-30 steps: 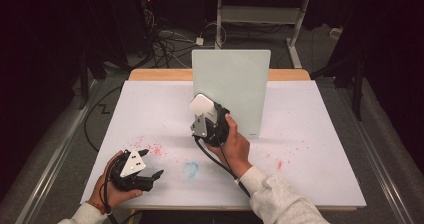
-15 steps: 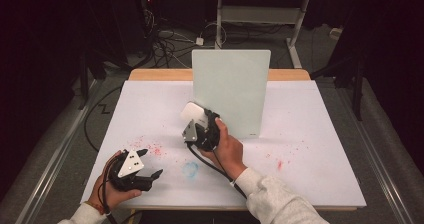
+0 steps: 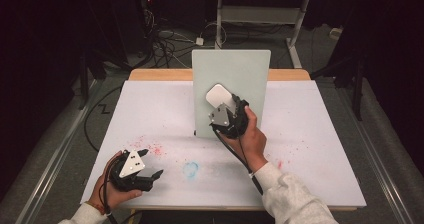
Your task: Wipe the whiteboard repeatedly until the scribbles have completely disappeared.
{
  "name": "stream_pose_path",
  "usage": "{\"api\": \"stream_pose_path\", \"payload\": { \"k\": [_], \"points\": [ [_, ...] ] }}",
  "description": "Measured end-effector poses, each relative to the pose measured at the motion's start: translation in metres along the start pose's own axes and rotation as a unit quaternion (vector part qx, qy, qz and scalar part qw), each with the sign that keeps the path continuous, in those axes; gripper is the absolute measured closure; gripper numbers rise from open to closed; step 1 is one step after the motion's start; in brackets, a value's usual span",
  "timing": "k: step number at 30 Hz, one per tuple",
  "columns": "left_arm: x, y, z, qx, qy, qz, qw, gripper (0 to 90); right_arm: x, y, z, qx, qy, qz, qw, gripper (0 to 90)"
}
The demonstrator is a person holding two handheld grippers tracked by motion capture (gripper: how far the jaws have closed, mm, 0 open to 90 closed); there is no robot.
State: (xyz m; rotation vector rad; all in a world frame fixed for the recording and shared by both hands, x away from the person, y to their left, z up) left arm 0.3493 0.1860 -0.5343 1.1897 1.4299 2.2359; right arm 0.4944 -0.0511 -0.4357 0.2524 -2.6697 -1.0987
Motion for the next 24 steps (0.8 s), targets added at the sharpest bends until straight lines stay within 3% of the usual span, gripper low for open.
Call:
{"api": "stream_pose_path", "payload": {
  "k": [14,17,24],
  "points": [
    [0.000,0.001,-0.001,-0.005,0.000,0.002,1.0000,17.8,0.011,-0.030,-0.051,-0.045,-0.030,0.012,0.9985,31.2],
    [0.000,0.001,-0.001,-0.006,0.000,0.002,1.0000,17.8,0.012,-0.033,-0.056,-0.058,-0.031,0.010,0.9978,31.2],
    [0.000,0.000,-0.001,-0.006,0.001,0.003,1.0000,17.8,0.016,-0.042,-0.064,-0.062,-0.037,0.013,0.9973,31.2]
  ]
}}
Point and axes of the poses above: each handheld gripper's, and its own axes: x roughly backward along the jaws, y roughly out of its top, z roughly to its left, the point moved 10 cm from there along -x, roughly forward along the jaws, and after that the axes turned 10 degrees about -z, right-handed, at the moved point
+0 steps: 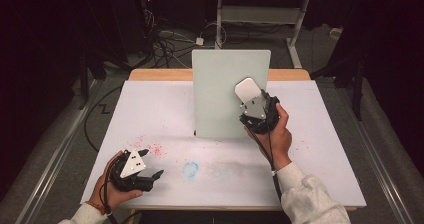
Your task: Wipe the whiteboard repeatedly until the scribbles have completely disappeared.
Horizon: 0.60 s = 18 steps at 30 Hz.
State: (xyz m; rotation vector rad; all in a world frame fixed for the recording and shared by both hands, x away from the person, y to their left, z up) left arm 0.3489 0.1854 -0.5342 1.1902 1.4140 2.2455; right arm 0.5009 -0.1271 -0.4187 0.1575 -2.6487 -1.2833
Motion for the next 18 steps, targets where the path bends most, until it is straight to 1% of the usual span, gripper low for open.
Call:
{"api": "stream_pose_path", "payload": {
  "k": [5,10,15,18],
  "points": [
    [0.000,0.000,0.000,0.000,0.000,0.000,1.0000,17.9,0.002,-0.008,-0.011,-0.011,-0.005,0.007,0.9999,31.2],
    [0.000,0.000,0.000,-0.001,0.000,0.001,1.0000,17.9,0.004,-0.014,-0.016,-0.017,-0.005,0.011,0.9998,31.2],
    [0.001,0.001,0.000,-0.001,0.000,-0.002,1.0000,17.8,0.008,-0.022,-0.018,-0.023,0.003,0.017,0.9996,31.2],
    [0.000,0.000,0.001,0.000,0.000,-0.002,1.0000,17.8,0.011,-0.027,-0.020,-0.039,0.014,0.017,0.9990,31.2]
  ]
}}
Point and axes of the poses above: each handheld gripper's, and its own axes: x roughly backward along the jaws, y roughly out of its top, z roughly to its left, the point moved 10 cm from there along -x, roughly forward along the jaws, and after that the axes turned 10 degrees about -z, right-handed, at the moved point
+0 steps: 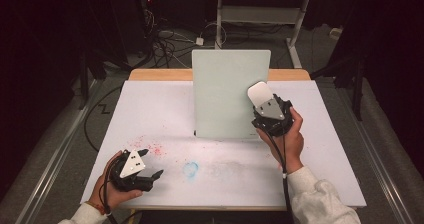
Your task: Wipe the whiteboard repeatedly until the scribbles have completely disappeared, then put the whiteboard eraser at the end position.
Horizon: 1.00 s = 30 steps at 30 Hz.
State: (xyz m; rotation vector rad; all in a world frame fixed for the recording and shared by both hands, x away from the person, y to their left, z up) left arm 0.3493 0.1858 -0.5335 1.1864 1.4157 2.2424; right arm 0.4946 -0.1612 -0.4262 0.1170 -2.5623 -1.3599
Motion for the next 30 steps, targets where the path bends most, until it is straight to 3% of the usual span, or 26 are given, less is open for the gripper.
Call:
{"api": "stream_pose_path", "payload": {
  "k": [9,17,20,24,28,30],
  "points": [
    [-0.004,-0.001,0.002,0.003,-0.004,0.001,1.0000,17.8,0.018,0.003,0.013,-0.008,0.061,-0.034,0.9975,31.2],
    [-0.005,0.001,0.001,-0.003,-0.007,0.001,1.0000,17.9,0.038,0.003,0.030,-0.010,0.126,-0.047,0.9909,31.2],
    [-0.006,0.002,0.001,-0.003,-0.007,0.002,1.0000,17.8,0.046,0.001,0.037,-0.006,0.163,-0.045,0.9856,31.2],
    [-0.008,0.001,0.001,-0.002,-0.008,0.003,1.0000,17.8,0.055,-0.004,0.049,0.000,0.217,-0.037,0.9755,31.1],
    [-0.008,0.000,0.001,-0.002,-0.006,0.006,1.0000,17.8,0.061,-0.010,0.064,0.012,0.269,-0.028,0.9627,31.1],
    [-0.008,0.000,0.001,-0.002,-0.006,0.006,1.0000,17.8,0.065,-0.013,0.073,0.021,0.300,-0.022,0.9535,31.1]
  ]
}}
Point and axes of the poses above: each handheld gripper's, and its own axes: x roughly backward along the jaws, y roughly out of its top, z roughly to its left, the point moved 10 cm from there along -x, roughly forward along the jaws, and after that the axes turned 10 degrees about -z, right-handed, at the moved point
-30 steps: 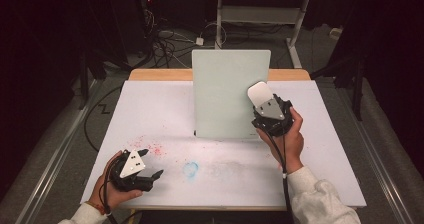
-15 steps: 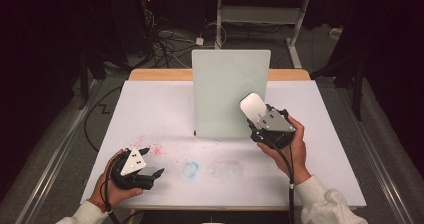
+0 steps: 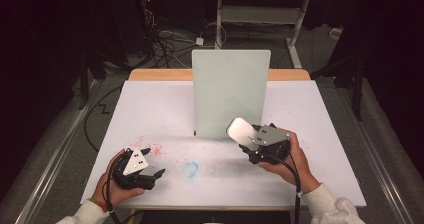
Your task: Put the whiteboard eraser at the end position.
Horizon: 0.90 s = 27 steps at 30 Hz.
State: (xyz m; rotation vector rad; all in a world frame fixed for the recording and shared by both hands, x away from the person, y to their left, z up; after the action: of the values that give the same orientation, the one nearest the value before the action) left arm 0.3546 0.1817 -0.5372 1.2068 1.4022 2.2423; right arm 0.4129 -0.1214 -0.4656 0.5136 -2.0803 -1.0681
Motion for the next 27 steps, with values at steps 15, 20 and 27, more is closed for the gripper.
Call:
{"api": "stream_pose_path", "payload": {
  "k": [15,20,27],
  "points": [
    [-0.002,0.000,-0.003,-0.008,-0.003,0.006,0.9999,17.9,-0.013,-0.015,0.061,0.050,0.176,0.054,0.9816,31.1],
    [-0.003,0.000,-0.004,-0.009,-0.005,0.009,0.9999,17.8,-0.018,-0.020,0.074,0.068,0.217,0.081,0.9704,31.1],
    [-0.003,-0.001,-0.004,-0.009,-0.006,0.008,0.9999,17.8,-0.027,-0.020,0.086,0.091,0.235,0.099,0.9628,31.0]
  ]
}}
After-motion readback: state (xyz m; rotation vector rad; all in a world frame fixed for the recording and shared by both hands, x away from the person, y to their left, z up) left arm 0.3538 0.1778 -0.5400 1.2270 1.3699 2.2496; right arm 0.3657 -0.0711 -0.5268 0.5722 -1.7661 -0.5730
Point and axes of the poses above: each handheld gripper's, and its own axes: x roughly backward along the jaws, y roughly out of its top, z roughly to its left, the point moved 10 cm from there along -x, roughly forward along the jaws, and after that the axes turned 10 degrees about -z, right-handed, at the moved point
